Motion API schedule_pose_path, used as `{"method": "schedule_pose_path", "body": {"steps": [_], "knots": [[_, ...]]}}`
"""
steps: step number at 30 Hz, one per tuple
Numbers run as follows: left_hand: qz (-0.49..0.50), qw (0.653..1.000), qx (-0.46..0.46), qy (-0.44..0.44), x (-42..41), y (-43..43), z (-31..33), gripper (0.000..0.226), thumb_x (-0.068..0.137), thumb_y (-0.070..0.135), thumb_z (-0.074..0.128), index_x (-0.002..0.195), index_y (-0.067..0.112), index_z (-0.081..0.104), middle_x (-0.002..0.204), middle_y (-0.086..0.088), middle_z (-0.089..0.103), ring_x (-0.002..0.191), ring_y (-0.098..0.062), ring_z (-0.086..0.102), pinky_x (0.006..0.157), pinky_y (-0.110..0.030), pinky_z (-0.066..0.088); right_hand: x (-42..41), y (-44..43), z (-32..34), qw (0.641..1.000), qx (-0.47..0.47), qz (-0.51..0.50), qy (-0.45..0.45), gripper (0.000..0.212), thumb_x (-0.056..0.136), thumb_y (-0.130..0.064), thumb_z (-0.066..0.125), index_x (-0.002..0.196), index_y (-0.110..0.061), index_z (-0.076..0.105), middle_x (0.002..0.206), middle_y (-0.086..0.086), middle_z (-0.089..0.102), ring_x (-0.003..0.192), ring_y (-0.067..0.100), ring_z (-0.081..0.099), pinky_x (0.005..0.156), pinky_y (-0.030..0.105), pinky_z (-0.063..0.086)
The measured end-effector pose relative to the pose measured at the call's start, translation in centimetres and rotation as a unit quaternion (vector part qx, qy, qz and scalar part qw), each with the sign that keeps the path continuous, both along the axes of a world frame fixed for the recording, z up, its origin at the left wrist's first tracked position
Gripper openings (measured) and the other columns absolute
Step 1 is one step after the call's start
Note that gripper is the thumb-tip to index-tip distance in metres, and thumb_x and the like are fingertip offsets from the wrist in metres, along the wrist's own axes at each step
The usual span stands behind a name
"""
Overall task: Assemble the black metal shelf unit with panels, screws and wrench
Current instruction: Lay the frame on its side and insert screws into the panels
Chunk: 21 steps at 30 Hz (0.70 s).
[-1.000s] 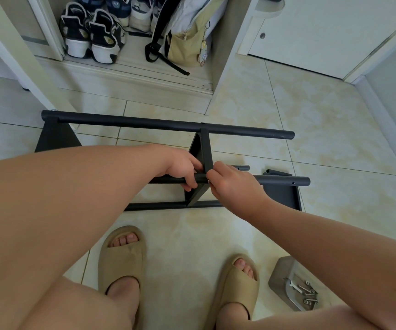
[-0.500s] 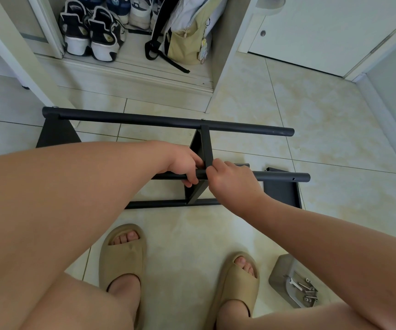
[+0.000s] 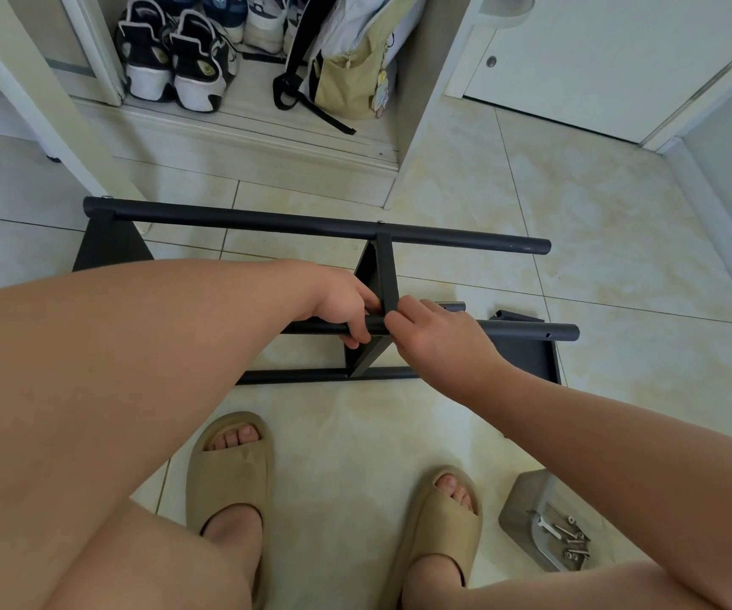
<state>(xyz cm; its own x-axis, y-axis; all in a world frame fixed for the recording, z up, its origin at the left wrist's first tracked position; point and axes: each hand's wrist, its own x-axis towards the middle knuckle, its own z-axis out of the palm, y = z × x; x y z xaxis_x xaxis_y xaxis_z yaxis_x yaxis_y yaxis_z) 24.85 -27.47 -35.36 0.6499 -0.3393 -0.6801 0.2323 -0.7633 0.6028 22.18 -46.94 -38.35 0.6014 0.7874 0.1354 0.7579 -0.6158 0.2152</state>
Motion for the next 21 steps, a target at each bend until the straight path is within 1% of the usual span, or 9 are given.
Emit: {"method": "schedule_pose_path", "body": {"steps": [2, 5, 10, 15, 21], "knots": [[0.002, 1.000, -0.007, 0.004, -0.02, 0.06, -0.08, 0.048, 0.084, 0.008, 0.071, 0.130, 0.020, 0.063, 0.116, -0.004, 0.072, 0.116, -0.024, 0.059, 0.109, -0.043, 0.040, -0.05, -0.08, 0.10, 1.000, 0.014, 0.013, 0.009, 0.043, 0.057, 0.012, 0.081, 0.087, -0.006, 0.055, 0.081, 0.009, 0.051, 0.057, 0.024, 0.044, 0.040, 0.024, 0.020], [0.006, 1.000, -0.011, 0.008, 0.10, 0.04, -0.14, 0.047, 0.085, 0.008, 0.070, 0.129, 0.020, 0.063, 0.114, -0.005, 0.073, 0.116, -0.022, 0.060, 0.108, -0.040, 0.041, -0.04, 0.18, 0.22, 1.000, 0.016, 0.006, 0.011, 0.042, 0.052, 0.013, 0.082, 0.081, -0.006, 0.058, 0.077, 0.008, 0.051, 0.054, 0.024, 0.044, 0.041, 0.023, 0.018], [0.012, 1.000, -0.013, 0.011, 0.19, 0.03, -0.33, 0.046, 0.084, 0.006, 0.070, 0.128, 0.020, 0.065, 0.118, -0.006, 0.072, 0.119, -0.022, 0.059, 0.109, -0.039, 0.040, 0.08, 0.33, 0.15, 1.000, 0.007, -0.010, 0.007, 0.040, 0.051, 0.008, 0.087, 0.076, -0.006, 0.060, 0.071, 0.007, 0.051, 0.050, 0.024, 0.046, 0.042, 0.022, 0.018], [0.013, 1.000, -0.013, 0.013, 0.29, 0.05, -0.50, 0.048, 0.084, 0.006, 0.070, 0.129, 0.020, 0.064, 0.119, -0.006, 0.071, 0.120, -0.022, 0.059, 0.111, -0.042, 0.039, 0.24, 0.59, 0.13, 1.000, 0.001, -0.023, 0.010, 0.040, 0.050, 0.004, 0.090, 0.073, -0.006, 0.060, 0.068, 0.007, 0.051, 0.047, 0.025, 0.047, 0.042, 0.022, 0.018], [0.017, 1.000, -0.019, 0.016, 0.24, -0.02, -0.38, 0.047, 0.086, 0.006, 0.069, 0.131, 0.018, 0.063, 0.123, -0.008, 0.069, 0.120, -0.022, 0.059, 0.109, -0.038, 0.040, 0.30, 0.59, -0.12, 1.000, 0.012, -0.027, 0.006, 0.042, 0.049, 0.005, 0.090, 0.071, -0.006, 0.056, 0.065, 0.007, 0.048, 0.044, 0.025, 0.045, 0.040, 0.023, 0.018]]}}
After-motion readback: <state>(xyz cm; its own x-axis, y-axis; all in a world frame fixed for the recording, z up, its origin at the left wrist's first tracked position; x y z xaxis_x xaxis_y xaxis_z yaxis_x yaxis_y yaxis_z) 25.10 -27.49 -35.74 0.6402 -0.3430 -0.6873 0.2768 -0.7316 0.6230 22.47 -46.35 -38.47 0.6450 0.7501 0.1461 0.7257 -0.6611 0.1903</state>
